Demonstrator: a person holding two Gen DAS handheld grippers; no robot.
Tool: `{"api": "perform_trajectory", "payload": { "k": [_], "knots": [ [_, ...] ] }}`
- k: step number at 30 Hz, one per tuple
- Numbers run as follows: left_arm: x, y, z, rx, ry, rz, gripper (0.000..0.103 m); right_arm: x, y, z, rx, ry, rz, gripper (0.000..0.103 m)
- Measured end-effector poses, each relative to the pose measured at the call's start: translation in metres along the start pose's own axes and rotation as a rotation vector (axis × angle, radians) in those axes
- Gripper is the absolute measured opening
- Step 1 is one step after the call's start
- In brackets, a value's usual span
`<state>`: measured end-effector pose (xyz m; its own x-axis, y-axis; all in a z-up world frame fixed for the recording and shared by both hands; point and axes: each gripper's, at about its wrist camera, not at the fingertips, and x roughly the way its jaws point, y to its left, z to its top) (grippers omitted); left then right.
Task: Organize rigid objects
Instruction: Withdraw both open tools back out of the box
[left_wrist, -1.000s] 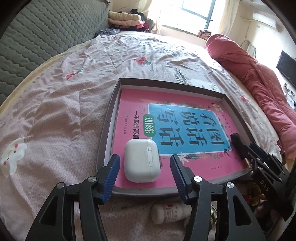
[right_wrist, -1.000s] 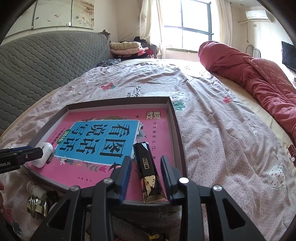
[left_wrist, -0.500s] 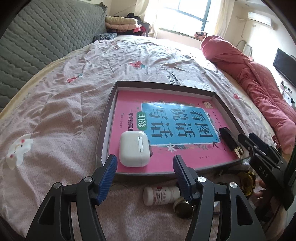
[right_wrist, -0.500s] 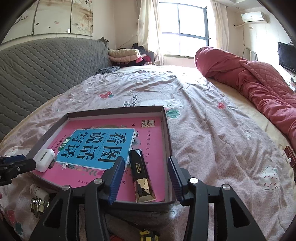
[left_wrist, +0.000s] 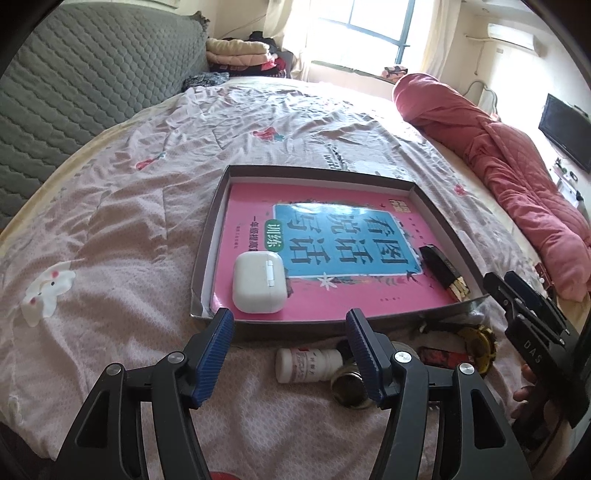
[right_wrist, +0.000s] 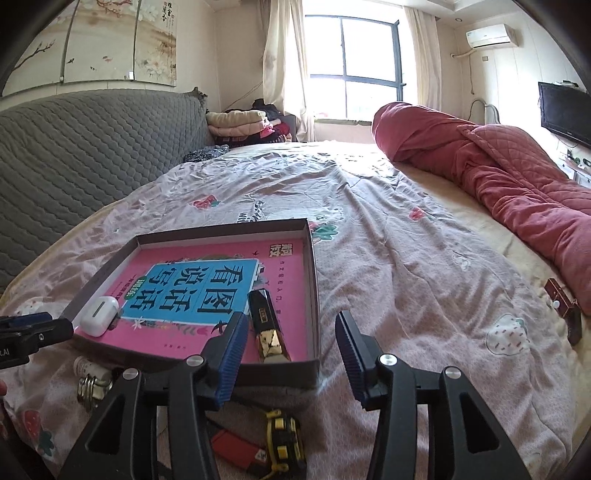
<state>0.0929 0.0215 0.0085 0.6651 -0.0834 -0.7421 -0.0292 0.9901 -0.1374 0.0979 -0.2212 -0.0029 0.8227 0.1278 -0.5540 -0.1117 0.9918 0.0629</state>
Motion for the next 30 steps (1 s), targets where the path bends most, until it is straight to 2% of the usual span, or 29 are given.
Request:
{"api": "perform_trajectory", "payload": {
  "k": [20,30],
  "knots": [
    [-0.032,-0.024,-0.015,0.06,-0.016,-0.018,0.065,-0.042,0.004,-0.018,0.02,0.024,0.001,0.05],
    [-0.042,-0.025,-0.024,0.066,-0.008,-0.022,0.065,-0.056,0.01,-0.023,0.022,0.029,0.001,0.05]
  ]
}}
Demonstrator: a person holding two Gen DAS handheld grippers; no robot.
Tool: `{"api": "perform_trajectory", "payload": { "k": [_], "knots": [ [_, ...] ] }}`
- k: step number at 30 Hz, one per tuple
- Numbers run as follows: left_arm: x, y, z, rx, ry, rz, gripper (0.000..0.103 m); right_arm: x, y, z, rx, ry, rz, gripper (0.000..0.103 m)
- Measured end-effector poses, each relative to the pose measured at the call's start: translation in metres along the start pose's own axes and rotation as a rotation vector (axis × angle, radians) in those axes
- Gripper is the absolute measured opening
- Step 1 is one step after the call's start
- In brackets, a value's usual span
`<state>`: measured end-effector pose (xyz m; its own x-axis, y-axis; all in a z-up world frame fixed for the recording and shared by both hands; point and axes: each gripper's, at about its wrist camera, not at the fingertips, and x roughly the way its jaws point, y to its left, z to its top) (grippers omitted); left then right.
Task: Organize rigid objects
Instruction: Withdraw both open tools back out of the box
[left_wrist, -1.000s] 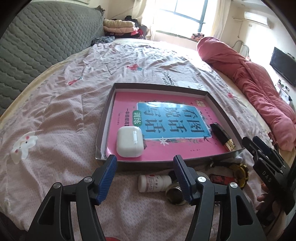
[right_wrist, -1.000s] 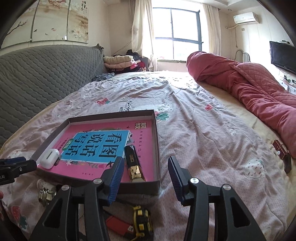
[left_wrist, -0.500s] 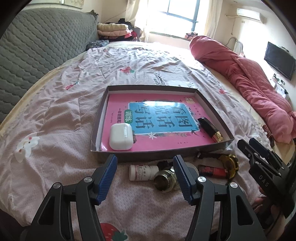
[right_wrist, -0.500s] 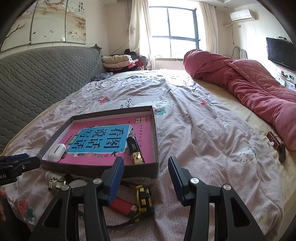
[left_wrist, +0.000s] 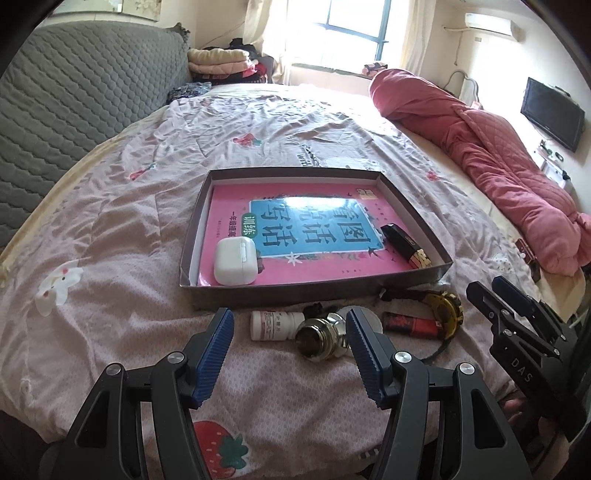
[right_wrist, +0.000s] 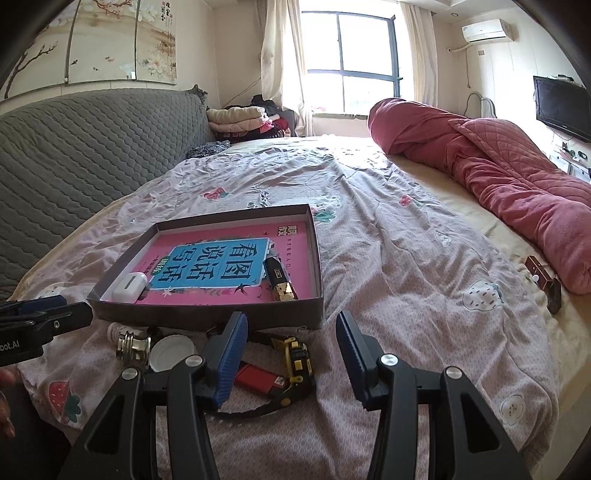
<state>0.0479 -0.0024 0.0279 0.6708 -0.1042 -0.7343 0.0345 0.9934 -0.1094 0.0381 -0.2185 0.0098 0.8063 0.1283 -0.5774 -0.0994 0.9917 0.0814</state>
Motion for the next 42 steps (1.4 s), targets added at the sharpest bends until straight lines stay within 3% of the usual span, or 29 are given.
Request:
{"api": "perform_trajectory", "payload": {
  "k": [25,42],
  "knots": [
    [-0.003,-0.018,-0.015,0.007,0.064,-0.021,0.065,-0.016,0.009,-0.011,-0.024,0.029,-0.015,0.05],
    [0.039,-0.029,-0.017,-0.035,0.14,0.052,0.065,0.004,-0.001,-0.017,0.017,0.097,-0.031,0.05]
  ]
}}
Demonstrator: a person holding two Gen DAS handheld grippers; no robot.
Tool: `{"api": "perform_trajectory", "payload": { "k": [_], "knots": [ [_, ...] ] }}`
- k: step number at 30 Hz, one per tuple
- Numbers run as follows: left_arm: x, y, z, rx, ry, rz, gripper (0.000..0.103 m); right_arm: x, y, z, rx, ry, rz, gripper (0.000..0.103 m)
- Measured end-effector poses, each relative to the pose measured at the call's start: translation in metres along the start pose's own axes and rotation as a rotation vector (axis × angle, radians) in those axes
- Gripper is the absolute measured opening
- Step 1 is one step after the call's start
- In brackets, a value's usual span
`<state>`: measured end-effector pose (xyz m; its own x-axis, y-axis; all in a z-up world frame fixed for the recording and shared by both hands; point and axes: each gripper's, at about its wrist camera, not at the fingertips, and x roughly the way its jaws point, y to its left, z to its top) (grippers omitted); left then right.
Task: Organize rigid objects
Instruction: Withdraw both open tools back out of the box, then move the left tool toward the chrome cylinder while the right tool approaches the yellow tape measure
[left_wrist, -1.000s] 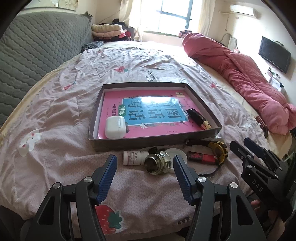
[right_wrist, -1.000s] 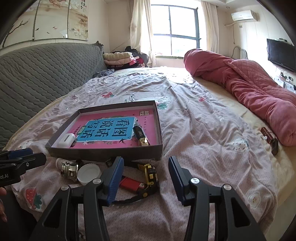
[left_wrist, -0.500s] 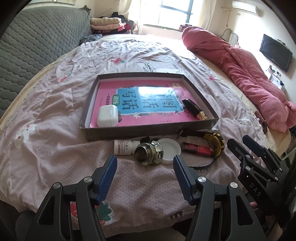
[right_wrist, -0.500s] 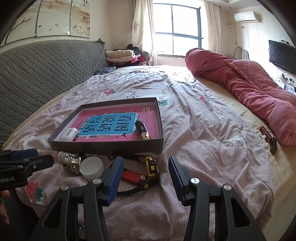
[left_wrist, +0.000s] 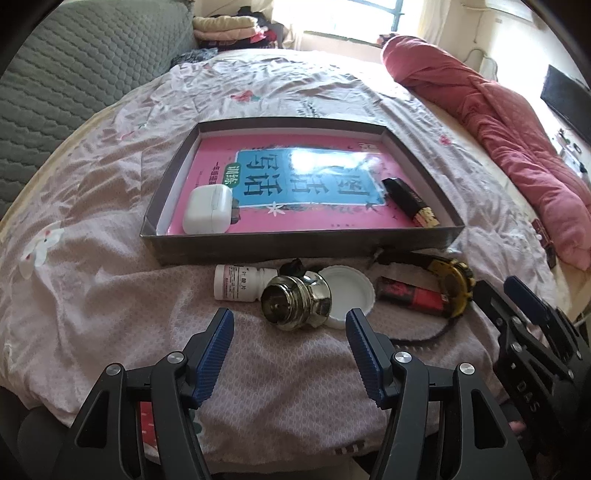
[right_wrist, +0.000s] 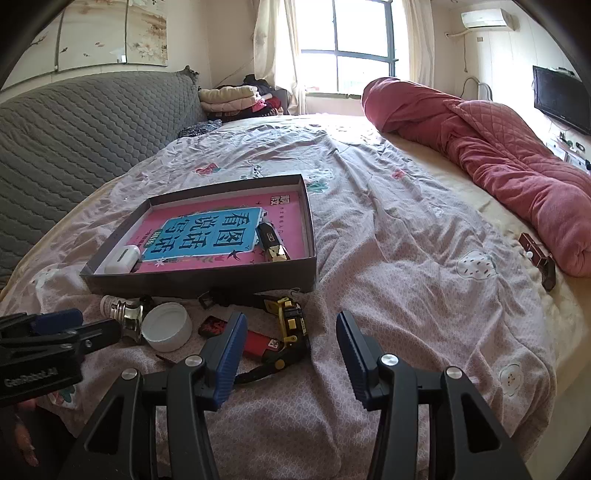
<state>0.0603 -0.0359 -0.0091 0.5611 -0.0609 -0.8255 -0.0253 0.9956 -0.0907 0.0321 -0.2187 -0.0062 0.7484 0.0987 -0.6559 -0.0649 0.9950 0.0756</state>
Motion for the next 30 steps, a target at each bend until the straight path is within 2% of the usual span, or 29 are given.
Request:
{"api": "perform_trajectory", "payload": {
  "k": [8,19,30],
  "knots": [
    [0.014,-0.008,0.009,-0.023,0.014,0.013,0.065,0.008,-0.002,0.0,0.012,0.013,0.002,0.05],
    [0.038,-0.02,0.012,-0.019,0.057,0.13,0.065,0.02,0.0,0.001,0.013,0.037,0.006,0.05],
    [0.043,0.007,0.006,-0.092,0.067,0.118,0.065,0.039,0.001,0.0,0.014,0.081,0.005,0.05]
  ]
}}
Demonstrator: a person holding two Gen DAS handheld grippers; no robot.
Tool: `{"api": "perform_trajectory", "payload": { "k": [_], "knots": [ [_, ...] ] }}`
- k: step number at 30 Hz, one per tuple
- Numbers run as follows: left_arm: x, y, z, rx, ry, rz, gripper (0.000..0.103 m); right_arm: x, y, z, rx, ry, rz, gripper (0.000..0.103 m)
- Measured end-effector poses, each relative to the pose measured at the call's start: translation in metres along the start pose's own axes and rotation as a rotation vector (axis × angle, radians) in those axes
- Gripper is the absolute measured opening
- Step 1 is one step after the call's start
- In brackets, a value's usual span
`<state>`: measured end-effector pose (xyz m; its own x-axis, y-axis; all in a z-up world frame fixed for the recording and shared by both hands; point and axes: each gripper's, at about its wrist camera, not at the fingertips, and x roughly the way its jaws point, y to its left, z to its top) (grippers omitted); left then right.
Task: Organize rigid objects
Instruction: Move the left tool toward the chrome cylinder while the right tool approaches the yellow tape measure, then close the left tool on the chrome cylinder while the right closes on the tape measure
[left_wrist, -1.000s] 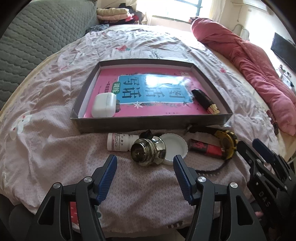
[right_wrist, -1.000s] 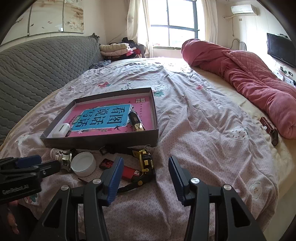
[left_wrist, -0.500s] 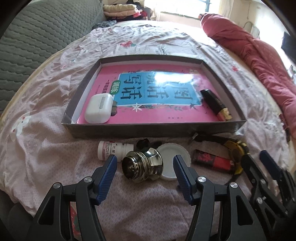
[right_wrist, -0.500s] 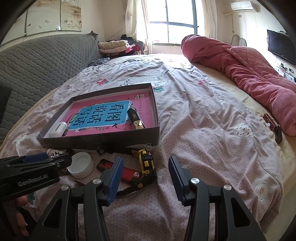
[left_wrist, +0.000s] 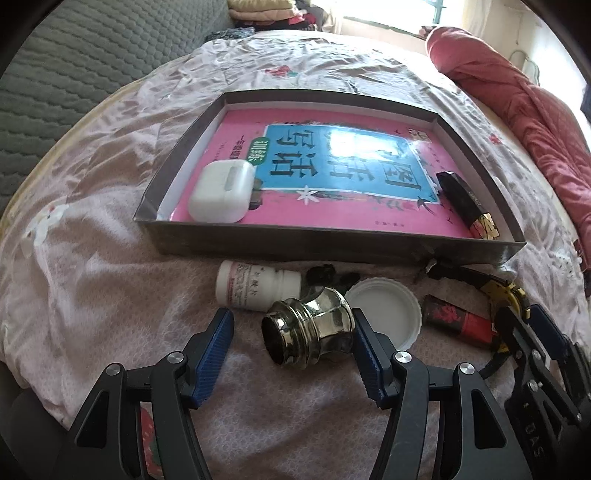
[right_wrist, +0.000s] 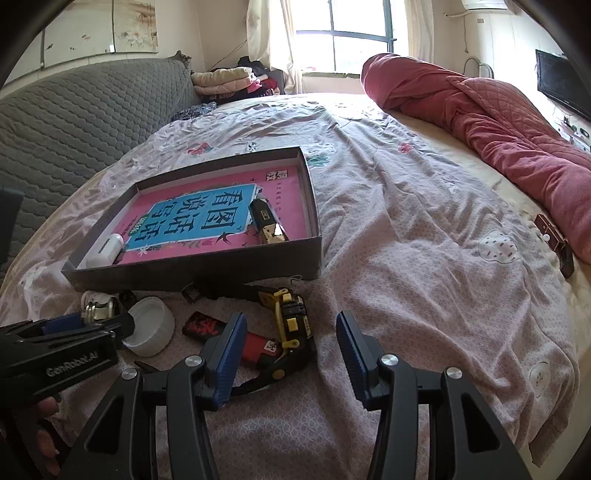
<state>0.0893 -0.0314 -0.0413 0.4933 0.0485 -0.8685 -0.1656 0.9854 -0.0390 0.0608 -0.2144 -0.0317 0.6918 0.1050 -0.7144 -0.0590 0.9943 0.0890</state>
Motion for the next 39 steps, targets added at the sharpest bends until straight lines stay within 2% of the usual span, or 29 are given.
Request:
{"api": "perform_trajectory", "payload": {
  "k": [8,12,17,34,39],
  "knots": [
    [-0.007,0.019,-0.007,-0.042,-0.025,-0.054,0.065,0.006,-0.001,0.0,0.005,0.008,-0.006,0.05],
    [-0.011,0.027,-0.009,-0.066,-0.038,-0.116,0.064,0.007,-0.002,0.001,0.01,0.008,-0.003,0.05],
    [-0.013,0.029,-0.009,-0.066,-0.037,-0.173,0.052,0.009,-0.004,0.001,0.014,0.016,-0.001,0.05],
    [-0.014,0.046,-0.012,-0.121,-0.01,-0.211,0.051,0.014,-0.008,0.001,0.032,0.028,0.017,0.05],
    [-0.015,0.048,-0.012,-0.121,-0.012,-0.221,0.05,0.017,-0.008,0.0,0.026,0.038,0.006,0.04]
  ]
}}
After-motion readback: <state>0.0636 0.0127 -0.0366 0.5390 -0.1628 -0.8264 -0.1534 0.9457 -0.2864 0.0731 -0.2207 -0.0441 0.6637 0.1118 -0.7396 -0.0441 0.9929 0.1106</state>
